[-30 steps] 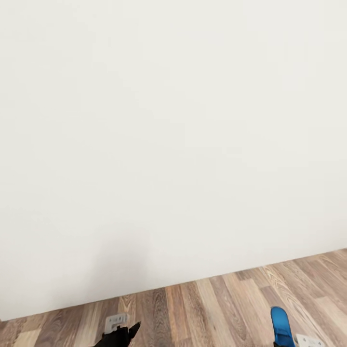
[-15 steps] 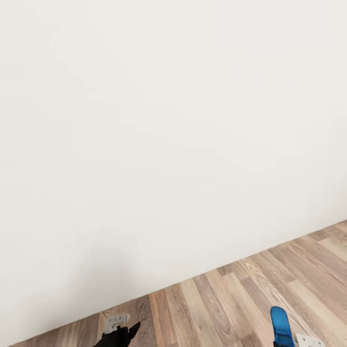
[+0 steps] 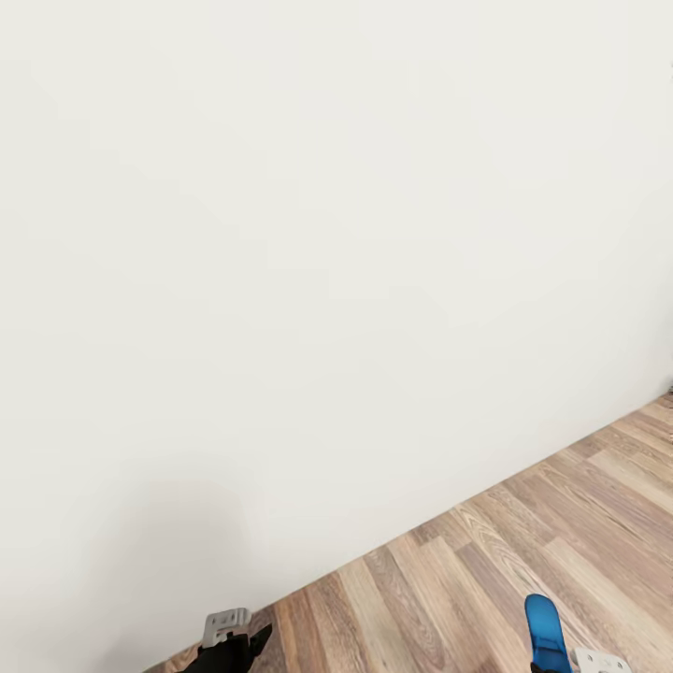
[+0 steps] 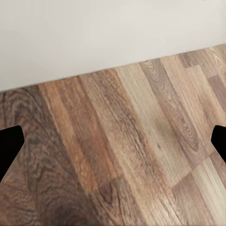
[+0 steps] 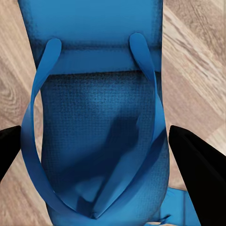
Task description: In the bedroom, move the book from the bed onto either nightstand, and place the two sandals side by side next to the bed.
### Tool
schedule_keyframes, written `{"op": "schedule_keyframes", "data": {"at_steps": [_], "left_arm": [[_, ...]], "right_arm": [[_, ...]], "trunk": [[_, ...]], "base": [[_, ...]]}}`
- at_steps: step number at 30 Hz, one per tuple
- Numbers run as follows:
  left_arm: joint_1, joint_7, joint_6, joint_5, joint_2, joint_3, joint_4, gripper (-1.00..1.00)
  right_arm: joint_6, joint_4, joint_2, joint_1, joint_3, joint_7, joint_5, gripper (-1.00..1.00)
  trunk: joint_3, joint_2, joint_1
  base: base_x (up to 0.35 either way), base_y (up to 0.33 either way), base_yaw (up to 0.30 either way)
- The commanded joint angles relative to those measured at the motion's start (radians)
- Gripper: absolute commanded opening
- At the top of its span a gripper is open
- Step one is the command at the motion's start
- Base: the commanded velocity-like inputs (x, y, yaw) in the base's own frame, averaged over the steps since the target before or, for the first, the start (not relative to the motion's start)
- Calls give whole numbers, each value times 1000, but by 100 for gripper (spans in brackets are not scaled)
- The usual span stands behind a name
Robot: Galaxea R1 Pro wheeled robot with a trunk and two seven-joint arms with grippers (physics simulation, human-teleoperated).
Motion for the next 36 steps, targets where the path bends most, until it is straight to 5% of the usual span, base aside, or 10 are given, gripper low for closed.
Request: {"op": "schedule_keyframes", "data": {"at_steps": [1, 8, 36], "left_arm": [[-1, -1, -5, 8, 1, -8, 1, 100], [0, -1, -5, 8, 1, -8, 1, 100], [0, -2, -5, 7, 2, -7, 1, 100]], "right_arm": [[-3, 1, 0, -1, -6, 8, -6, -100], [-3, 1, 0, -1, -6, 9, -6, -100], [-3, 0, 0, -1, -6, 9, -6, -100]], "trunk": [[-1, 0, 0], [-1, 0, 0], [-1, 0, 0]], "base": [[13, 9, -17], [4, 3, -86], [0, 0, -297]]}}
